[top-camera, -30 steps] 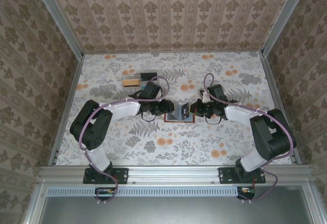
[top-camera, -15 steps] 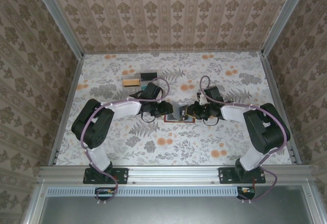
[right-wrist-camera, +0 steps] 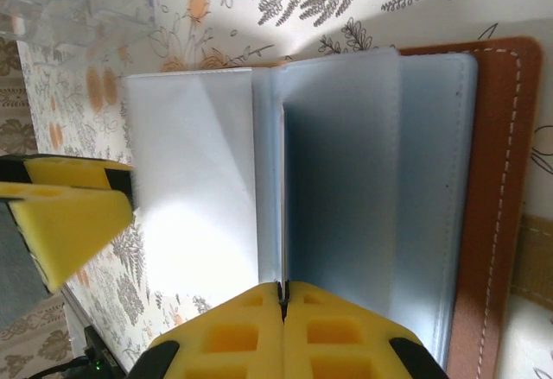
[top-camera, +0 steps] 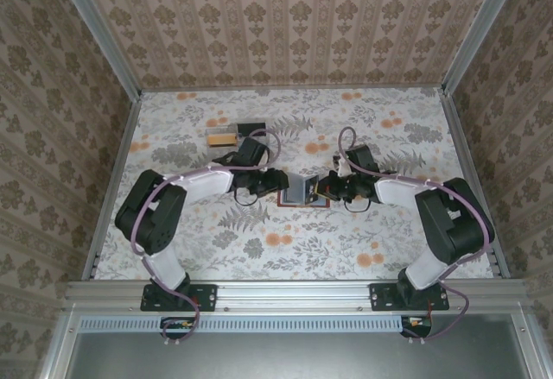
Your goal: Take the credit cards out of the card holder
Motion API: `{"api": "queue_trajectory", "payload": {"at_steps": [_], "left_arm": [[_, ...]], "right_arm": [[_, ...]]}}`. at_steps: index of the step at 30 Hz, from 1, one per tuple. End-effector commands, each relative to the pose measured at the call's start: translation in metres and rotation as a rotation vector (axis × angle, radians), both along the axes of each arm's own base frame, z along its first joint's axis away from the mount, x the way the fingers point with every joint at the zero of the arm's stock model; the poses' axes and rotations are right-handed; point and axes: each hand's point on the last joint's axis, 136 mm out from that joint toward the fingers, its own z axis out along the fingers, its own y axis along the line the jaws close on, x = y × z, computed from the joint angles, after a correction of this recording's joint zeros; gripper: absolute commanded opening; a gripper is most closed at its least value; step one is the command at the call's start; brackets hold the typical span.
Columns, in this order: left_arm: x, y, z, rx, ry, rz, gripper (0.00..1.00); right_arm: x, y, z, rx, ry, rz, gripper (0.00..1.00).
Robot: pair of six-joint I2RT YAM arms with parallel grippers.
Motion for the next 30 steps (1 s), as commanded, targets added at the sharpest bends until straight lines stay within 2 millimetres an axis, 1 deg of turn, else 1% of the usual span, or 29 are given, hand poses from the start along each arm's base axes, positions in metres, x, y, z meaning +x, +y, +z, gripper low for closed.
{"api": "queue_trajectory", "payload": {"at_steps": [1, 3, 6, 9, 11, 12, 13, 14, 17, 20, 23, 26, 30], "left_arm": [[0.004, 0.021, 0.022, 0.011, -0.041, 0.039, 0.56], [0.006, 0.027, 0.035, -0.004, -0.059, 0.056, 0.61], [0.011, 0.027, 0.06, -0.076, -0.099, 0.076, 0.6], [0.015, 0.012, 0.091, -0.218, -0.132, 0.074, 0.57], [0.02, -0.003, 0.115, -0.345, -0.154, 0.065, 0.55], [0.02, -0.008, 0.124, -0.397, -0.159, 0.059, 0.54], [0.022, -0.014, 0.134, -0.454, -0.175, 0.051, 0.53], [0.023, -0.018, 0.142, -0.497, -0.182, 0.049, 0.53], [0.023, -0.026, 0.158, -0.581, -0.19, 0.028, 0.51], [0.019, -0.031, 0.164, -0.626, -0.186, 0.005, 0.48], [0.017, -0.035, 0.167, -0.658, -0.174, -0.01, 0.47], [0.014, -0.042, 0.169, -0.69, -0.165, -0.035, 0.44], [0.01, -0.047, 0.173, -0.706, -0.168, -0.055, 0.4]], "right_arm": [[-0.001, -0.007, 0.02, -0.009, -0.048, 0.003, 0.0], [0.0, -0.008, 0.031, -0.004, -0.073, 0.005, 0.0], [0.003, -0.006, 0.052, 0.026, -0.122, 0.01, 0.0], [0.008, 0.002, 0.083, 0.103, -0.203, 0.022, 0.0], [0.014, 0.008, 0.101, 0.16, -0.251, 0.024, 0.0], [0.014, 0.01, 0.12, 0.19, -0.296, 0.027, 0.0], [0.016, 0.013, 0.131, 0.215, -0.325, 0.03, 0.0], [0.018, 0.014, 0.142, 0.236, -0.351, 0.034, 0.0], [0.02, 0.017, 0.167, 0.28, -0.408, 0.044, 0.0], [0.022, 0.019, 0.183, 0.312, -0.446, 0.044, 0.0], [0.022, 0.023, 0.191, 0.357, -0.457, 0.05, 0.0], [0.022, 0.026, 0.194, 0.393, -0.453, 0.058, 0.0], [0.022, 0.026, 0.194, 0.397, -0.45, 0.058, 0.0]]}}
